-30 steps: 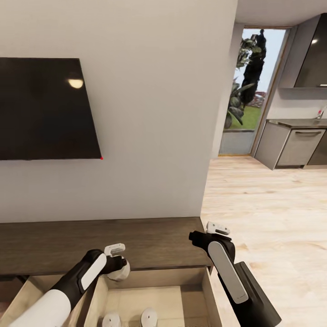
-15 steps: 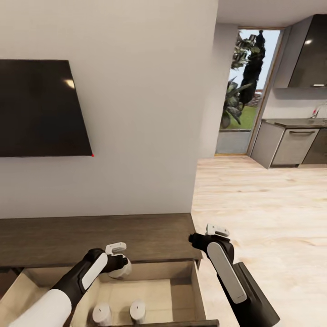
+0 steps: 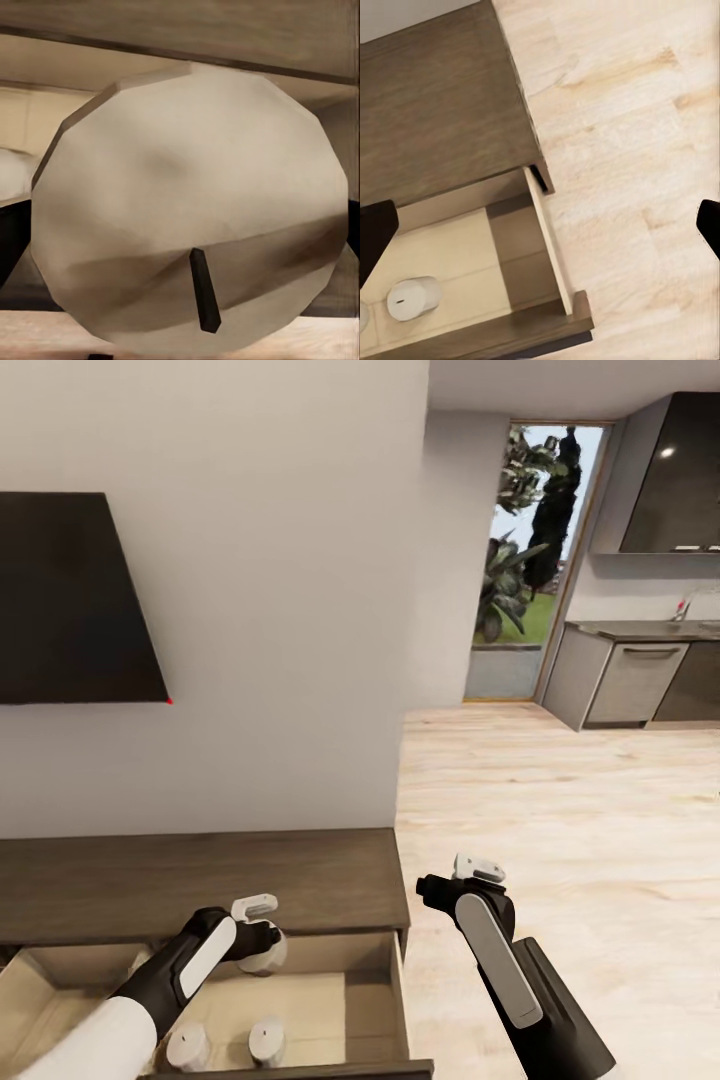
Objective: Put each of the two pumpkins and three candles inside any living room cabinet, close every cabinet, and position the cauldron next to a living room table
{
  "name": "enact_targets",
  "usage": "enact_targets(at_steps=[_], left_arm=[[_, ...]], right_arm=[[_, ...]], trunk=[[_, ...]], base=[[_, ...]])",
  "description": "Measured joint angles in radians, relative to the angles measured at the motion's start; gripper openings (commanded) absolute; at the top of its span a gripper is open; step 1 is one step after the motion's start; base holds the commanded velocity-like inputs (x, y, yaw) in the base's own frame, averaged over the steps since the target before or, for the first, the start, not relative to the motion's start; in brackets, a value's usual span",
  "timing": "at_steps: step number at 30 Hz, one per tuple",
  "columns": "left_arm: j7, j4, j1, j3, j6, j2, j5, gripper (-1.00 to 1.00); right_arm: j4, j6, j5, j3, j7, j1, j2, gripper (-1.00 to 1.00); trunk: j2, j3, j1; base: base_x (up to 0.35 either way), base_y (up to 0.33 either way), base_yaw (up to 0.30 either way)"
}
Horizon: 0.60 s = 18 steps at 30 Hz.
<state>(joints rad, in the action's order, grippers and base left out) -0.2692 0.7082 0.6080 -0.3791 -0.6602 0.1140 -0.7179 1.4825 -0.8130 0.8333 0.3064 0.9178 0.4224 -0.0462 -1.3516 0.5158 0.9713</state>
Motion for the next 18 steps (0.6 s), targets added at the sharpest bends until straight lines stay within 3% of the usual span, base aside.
enact_targets(at_steps=[18], left_arm=[[-0.002,0.0,0.0,-0.001,0.001,-0.004,0.005,-1.0]], right_arm=[[0.0,0.0,0.0,0.001,0.0,0.0,0.0,1.0]], trunk=[[0.0,0.0,0.0]], base=[[0.011,-0.337,0.0]])
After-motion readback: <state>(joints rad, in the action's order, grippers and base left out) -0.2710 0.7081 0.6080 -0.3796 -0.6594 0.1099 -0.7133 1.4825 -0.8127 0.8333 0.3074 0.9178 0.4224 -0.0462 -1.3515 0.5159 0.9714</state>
